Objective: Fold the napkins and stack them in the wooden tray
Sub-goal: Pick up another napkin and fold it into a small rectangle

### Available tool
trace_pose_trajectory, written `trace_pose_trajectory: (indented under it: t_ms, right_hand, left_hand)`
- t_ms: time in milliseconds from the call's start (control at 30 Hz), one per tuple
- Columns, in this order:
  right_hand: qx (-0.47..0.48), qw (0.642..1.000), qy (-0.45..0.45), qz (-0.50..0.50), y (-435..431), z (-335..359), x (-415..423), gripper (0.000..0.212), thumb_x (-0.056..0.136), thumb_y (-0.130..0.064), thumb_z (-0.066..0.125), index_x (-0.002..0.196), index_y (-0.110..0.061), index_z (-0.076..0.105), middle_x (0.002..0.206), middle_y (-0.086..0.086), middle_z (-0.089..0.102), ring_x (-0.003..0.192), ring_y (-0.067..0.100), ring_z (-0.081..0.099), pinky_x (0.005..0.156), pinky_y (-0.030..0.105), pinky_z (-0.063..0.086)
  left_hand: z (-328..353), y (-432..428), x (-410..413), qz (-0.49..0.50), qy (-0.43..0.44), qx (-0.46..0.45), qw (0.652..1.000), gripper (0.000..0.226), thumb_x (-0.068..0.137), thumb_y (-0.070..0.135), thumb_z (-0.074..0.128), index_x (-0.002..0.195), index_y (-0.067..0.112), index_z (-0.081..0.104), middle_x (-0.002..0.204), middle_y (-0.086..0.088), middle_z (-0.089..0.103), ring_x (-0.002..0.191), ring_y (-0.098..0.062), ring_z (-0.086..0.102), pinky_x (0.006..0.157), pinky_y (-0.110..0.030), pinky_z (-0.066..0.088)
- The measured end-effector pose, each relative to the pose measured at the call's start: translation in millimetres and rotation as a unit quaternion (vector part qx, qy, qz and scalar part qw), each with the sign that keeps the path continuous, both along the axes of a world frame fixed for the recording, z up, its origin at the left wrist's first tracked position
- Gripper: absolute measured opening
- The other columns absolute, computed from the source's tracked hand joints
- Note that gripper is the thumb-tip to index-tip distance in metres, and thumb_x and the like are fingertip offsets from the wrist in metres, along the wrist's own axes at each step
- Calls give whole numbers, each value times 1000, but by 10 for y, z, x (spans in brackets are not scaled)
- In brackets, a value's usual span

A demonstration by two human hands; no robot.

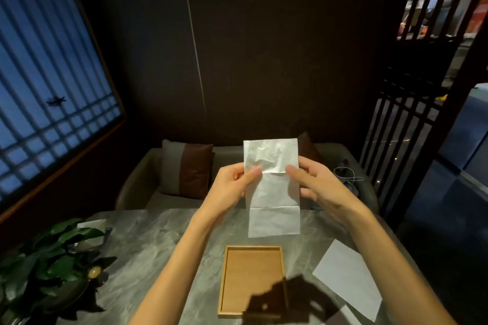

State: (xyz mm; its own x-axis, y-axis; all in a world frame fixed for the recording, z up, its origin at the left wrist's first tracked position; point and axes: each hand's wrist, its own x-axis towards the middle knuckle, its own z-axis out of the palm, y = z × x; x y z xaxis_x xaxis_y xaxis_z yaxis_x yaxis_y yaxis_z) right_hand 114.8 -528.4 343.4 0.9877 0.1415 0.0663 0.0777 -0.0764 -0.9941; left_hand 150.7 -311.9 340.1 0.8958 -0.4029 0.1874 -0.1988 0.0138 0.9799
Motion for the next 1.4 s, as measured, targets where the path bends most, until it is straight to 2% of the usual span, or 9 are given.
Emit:
trace_pose_trajectory:
  t_ms: [267,400,633,733,867,967,1067,1233,1400]
  right_hand:
    - [-4,993,-2,-120,54,-111,-37,17,93,-43,65,105,-34,73,102,-13,78,96,11,76,84,35,63]
    - [-5,992,15,-129,35,-121,-25,16,95,-38,64,105,-29,74,101,-9,78,96,15,75,84,33,63]
    - [31,988,7,-149,25,-133,-2,13,94,-32,67,102,-40,73,102,-18,76,102,14,72,84,32,62]
    - [41,986,-23,-162,27,-126,36,32,96,-17,65,93,-48,73,100,-20,76,105,14,70,89,30,60]
    - [46,983,-56,-168,46,-94,53,45,91,-27,71,110,-66,58,103,-25,73,95,11,74,80,28,63]
    - [20,979,-79,-187,48,-126,94,64,91,-23,70,141,-53,43,82,-31,71,80,12,74,68,14,59]
    - [-9,974,-116,-192,65,-148,81,70,93,-21,67,149,-47,34,78,-46,63,77,-19,66,56,-1,46]
    - [-18,971,-139,-191,27,-154,14,34,95,-25,67,115,-51,62,91,-28,72,92,6,72,75,21,63]
    - [-32,971,-172,-163,15,-131,2,27,92,-11,69,112,-29,72,111,-14,73,105,3,69,79,14,57]
  left_hand:
    - [-39,-37,-14,3,14,5,1000,21,103,34,57,108,29,77,108,5,80,98,-13,78,69,-16,59]
    - [-38,-26,-23,9,15,7,1000,22,104,34,55,103,39,77,107,7,80,98,-12,77,70,-16,59]
    - [-68,26,25,2,20,1,1000,20,103,29,58,118,30,71,109,2,79,99,-19,77,72,-24,62]
    - [-69,25,31,-2,21,-13,1000,22,104,28,56,122,28,69,111,1,78,99,-21,76,74,-26,63]
    - [-74,-13,32,17,26,-24,999,20,103,32,57,122,35,61,106,10,79,94,-13,78,66,-19,60]
    - [-98,-59,53,40,24,-24,999,29,101,33,59,126,45,53,107,17,77,93,-10,77,66,-20,61]
    - [-138,-70,83,72,7,-12,997,48,99,32,60,138,55,41,103,9,74,94,-13,75,80,-30,64]
    - [-148,-19,52,39,-41,-8,998,31,99,24,64,125,40,60,92,-1,77,93,-13,76,68,-18,60]
    - [-103,-39,50,99,-125,62,985,16,99,14,64,109,26,69,106,8,74,100,-7,73,79,-27,62]
